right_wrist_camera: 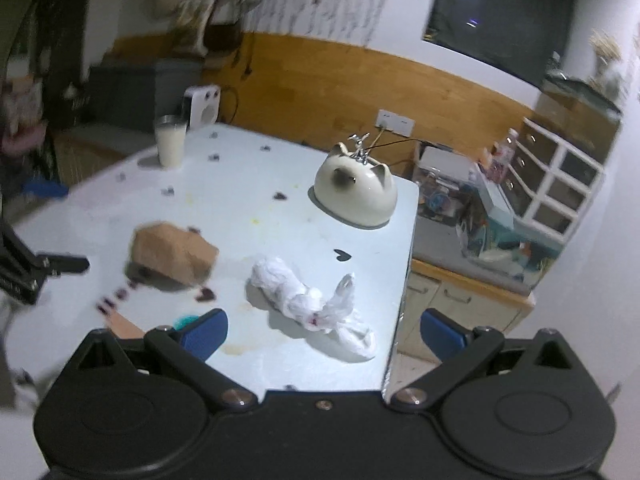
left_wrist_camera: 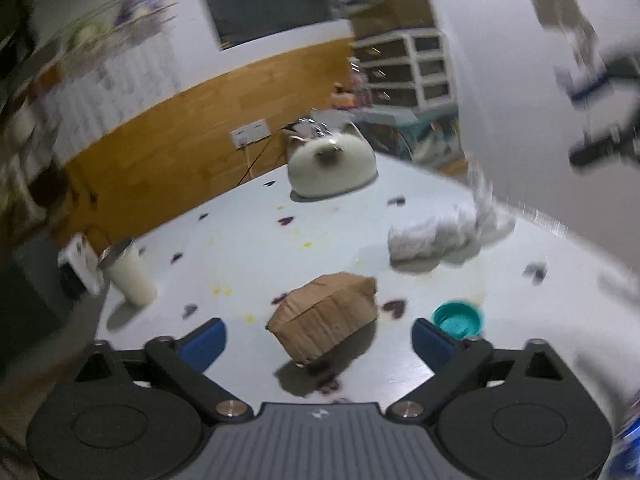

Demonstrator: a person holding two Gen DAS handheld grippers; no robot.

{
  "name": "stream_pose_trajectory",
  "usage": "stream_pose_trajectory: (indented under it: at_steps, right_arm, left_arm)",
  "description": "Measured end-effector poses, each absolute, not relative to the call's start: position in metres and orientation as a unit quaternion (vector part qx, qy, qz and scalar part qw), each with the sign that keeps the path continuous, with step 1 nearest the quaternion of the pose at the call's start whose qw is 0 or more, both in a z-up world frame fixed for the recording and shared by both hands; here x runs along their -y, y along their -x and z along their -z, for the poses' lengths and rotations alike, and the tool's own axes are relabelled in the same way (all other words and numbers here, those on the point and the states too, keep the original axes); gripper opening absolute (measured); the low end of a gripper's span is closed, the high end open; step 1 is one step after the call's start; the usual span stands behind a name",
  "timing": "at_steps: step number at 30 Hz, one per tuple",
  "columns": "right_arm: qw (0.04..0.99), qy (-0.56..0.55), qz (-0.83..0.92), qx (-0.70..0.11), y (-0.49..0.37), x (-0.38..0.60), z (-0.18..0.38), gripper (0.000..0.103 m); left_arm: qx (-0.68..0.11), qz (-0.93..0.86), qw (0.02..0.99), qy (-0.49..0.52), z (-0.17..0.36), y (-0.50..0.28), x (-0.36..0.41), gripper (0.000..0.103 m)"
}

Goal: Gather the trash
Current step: 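Grasp the brown cardboard with the left tool while the right tool grasps the white plastic bundle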

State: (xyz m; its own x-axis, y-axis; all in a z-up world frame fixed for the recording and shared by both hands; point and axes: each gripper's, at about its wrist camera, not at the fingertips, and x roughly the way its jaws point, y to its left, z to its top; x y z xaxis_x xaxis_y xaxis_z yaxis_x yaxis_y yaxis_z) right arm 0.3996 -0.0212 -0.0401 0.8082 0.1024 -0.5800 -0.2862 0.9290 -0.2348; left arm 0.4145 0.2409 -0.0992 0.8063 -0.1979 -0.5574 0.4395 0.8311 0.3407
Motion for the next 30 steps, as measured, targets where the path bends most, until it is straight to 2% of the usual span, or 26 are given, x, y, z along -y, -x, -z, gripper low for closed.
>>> stream_pose_trajectory:
  at_steps: [3,6,9,14,15,17,23,28,30]
  right_arm:
    - [0.927,0.202,-0.113,-0.296,-0.417,0.017,0.052,0.103]
    - [0.913,0.247,-0.126,-0.299,-0.434,0.012,0.065,0.095]
    - [0.899,0.270,-0.145,-0.313,-0.450,0.007,0.076,0.092]
    - [0.871,0.343,-0.175,-0.304,-0.468,-0.009,0.097,0.088]
    - [0.864,0.361,-0.182,-0.300,-0.471,-0.014,0.101,0.087]
    - [0.848,0.395,-0.200,-0.291,-0.476,-0.024,0.109,0.087]
    - [0.801,0.466,-0.233,-0.294,-0.495,-0.048,0.137,0.079]
    - [0.802,0.453,-0.206,-0.331,-0.521,-0.048,0.156,0.057]
    - [0.802,0.448,-0.193,-0.345,-0.528,-0.045,0.164,0.052]
  left_arm:
    - [-0.246,0.185,0.898,-0.313,0.120,-0.428,-0.230,0.089]
    - [-0.222,0.206,0.864,-0.403,0.142,-0.435,-0.219,0.085]
    - [-0.201,0.222,0.823,-0.483,0.164,-0.443,-0.211,0.082]
    - [-0.169,0.234,0.772,-0.566,0.188,-0.455,-0.206,0.077]
    - [-0.162,0.238,0.764,-0.577,0.191,-0.456,-0.206,0.073]
    - [-0.152,0.236,0.756,-0.591,0.195,-0.462,-0.204,0.072]
    - [-0.173,0.227,0.785,-0.550,0.196,-0.482,-0.201,0.063]
    - [-0.208,0.219,0.842,-0.447,0.181,-0.496,-0.211,0.060]
    - [-0.229,0.223,0.861,-0.396,0.176,-0.499,-0.216,0.050]
